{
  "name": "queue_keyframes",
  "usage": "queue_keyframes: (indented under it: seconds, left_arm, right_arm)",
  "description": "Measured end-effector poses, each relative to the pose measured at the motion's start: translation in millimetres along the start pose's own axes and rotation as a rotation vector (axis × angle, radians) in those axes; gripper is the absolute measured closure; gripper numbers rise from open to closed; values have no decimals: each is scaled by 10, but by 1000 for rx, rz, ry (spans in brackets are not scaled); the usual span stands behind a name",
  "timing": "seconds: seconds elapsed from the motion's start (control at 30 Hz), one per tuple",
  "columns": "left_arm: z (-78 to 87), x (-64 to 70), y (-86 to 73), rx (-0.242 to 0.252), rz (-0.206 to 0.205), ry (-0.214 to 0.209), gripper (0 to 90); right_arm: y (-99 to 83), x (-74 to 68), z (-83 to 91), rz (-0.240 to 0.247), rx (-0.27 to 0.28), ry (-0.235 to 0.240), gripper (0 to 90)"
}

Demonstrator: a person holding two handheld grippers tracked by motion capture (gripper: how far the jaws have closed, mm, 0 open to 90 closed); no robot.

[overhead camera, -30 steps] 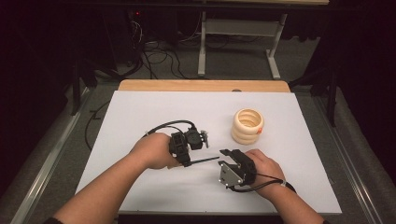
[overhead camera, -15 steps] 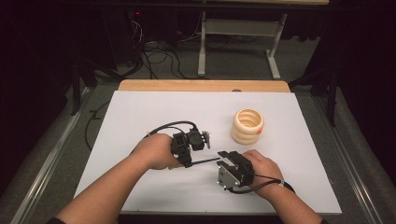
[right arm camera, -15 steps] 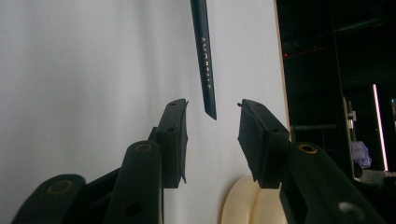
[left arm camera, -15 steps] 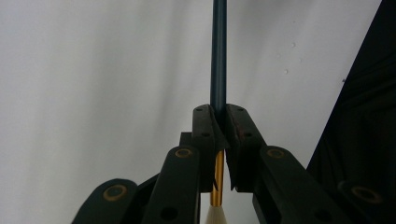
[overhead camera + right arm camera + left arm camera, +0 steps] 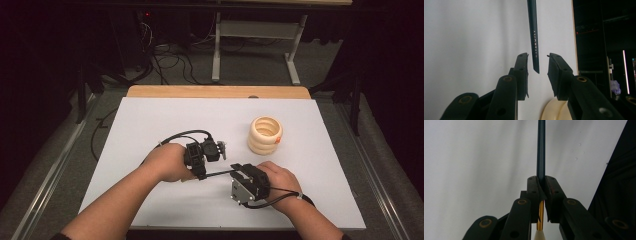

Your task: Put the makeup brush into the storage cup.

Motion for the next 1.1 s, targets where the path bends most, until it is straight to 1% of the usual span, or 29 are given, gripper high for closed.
queue_keyframes:
  seconds: [0.03, 0.07, 0.1, 0.17, 0.2, 0.23, 0.27, 0.4, 0.7, 0.73, 1.1]
  left_arm:
    - [0, 2, 2, 0, -1, 0, 831]
    - [0, 3, 2, -1, -2, 0, 831]
    - [-1, 3, 2, -2, -2, 1, 831]
    - [-4, 4, 2, 0, -1, 2, 831]
    - [-5, 5, 2, 1, -1, 1, 832]
    - [-6, 4, 2, 1, -1, 1, 831]
    - [-6, 4, 3, 2, 0, 1, 831]
    - [-2, 7, 10, 4, 0, -1, 832]
    - [-2, 12, 12, 5, -2, -1, 832]
    - [-2, 12, 11, 4, -2, -1, 831]
    - [8, 11, 4, 7, 2, -2, 831]
  right_arm:
    - [14, -7, -4, -11, 8, -2, 729]
    - [23, -9, -7, -8, 11, 0, 741]
    - [18, -5, -2, 11, 1, 5, 748]
    - [31, -8, -5, 25, 5, 7, 773]
    - [40, -32, -6, 3, 6, 7, 793]
    - [43, -33, -7, 11, 7, 8, 797]
    - [41, -30, -6, 33, 0, 12, 801]
    - [47, -41, -12, 52, -4, 14, 806]
    - [74, -28, -9, 64, -2, 11, 843]
    - [81, -18, -10, 75, 0, 9, 845]
    - [86, -19, -8, 74, 0, 10, 865]
Point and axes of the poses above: each handheld gripper's, and its own axes: z roughly backward along the jaws, y roughly out of its top, x roughly to its right, the point moved 8 cm from there along -z, roughly forward along the jaws, and after that the axes turned 6 degrees about y, right-handed, at the moved point
